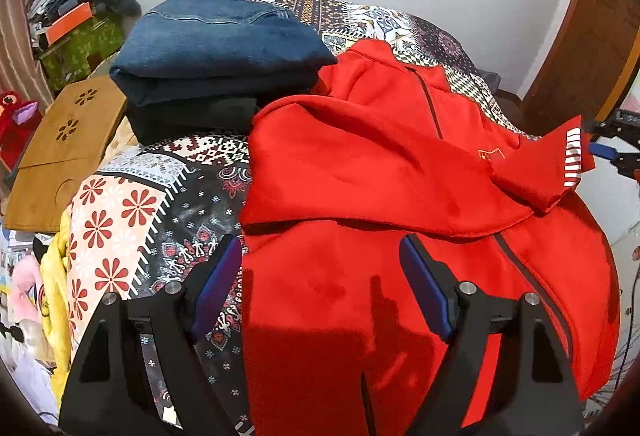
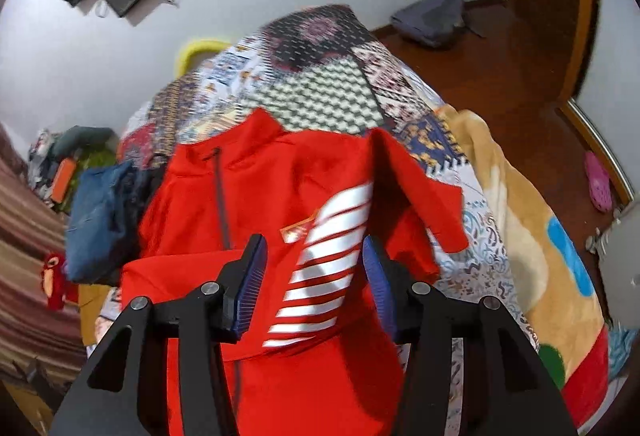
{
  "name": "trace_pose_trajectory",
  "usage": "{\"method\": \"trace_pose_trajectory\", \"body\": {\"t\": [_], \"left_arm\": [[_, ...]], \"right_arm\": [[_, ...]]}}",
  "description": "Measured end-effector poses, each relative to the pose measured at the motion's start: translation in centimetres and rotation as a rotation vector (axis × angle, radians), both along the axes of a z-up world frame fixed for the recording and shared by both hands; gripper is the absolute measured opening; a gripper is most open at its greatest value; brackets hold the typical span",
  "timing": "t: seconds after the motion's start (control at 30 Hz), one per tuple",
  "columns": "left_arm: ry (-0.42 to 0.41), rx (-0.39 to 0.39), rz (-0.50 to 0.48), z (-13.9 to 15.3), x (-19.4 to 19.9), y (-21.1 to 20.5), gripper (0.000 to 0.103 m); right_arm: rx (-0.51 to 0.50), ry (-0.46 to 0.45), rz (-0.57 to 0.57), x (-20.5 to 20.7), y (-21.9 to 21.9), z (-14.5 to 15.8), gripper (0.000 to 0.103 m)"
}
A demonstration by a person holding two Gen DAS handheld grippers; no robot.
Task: Fold large clothes
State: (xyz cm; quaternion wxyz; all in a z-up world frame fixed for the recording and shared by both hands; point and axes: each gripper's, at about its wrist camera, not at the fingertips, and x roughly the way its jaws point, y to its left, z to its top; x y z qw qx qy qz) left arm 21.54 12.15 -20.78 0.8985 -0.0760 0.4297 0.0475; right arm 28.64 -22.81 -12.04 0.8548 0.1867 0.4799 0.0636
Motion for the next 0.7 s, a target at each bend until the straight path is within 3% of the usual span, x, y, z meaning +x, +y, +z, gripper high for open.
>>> {"method": "trace_pose_trajectory", "body": {"t": [0.17,0.3,0.37,0.43,0.57,0.7], "left_arm": [[0.012,-0.001,-0.006,-0.5,0.2,-0.2,0.081],[0.016,-0.009,0.002,-0.7,0.2,0.1,0.08],[0.018,-0.011,0.006,-0.7,0.3,0.3,0.08],[0.019,-0.013,0.01,-0.9,0.2,0.5,0.08],[0.023,-0.023,0.025,-1.3,0.4,1.1,0.081],[0.024,-0.033,0.03,-1.5,0.4,1.3,0.08]], "right_arm": [[0.034,0.062,-0.037,1.8,-0.5,-3.2,0.046],[0.06,0.035,-0.082,3.1,-0.9,-4.4,0.045],[0.064,0.012,-0.083,3.5,-0.6,-4.3,0.022],[0.064,-0.005,-0.061,3.8,0.0,-3.8,0.013],[0.045,-0.069,0.008,3.8,2.2,-2.1,0.007],[0.044,-0.15,0.163,2.9,6.3,0.9,0.005]]}}
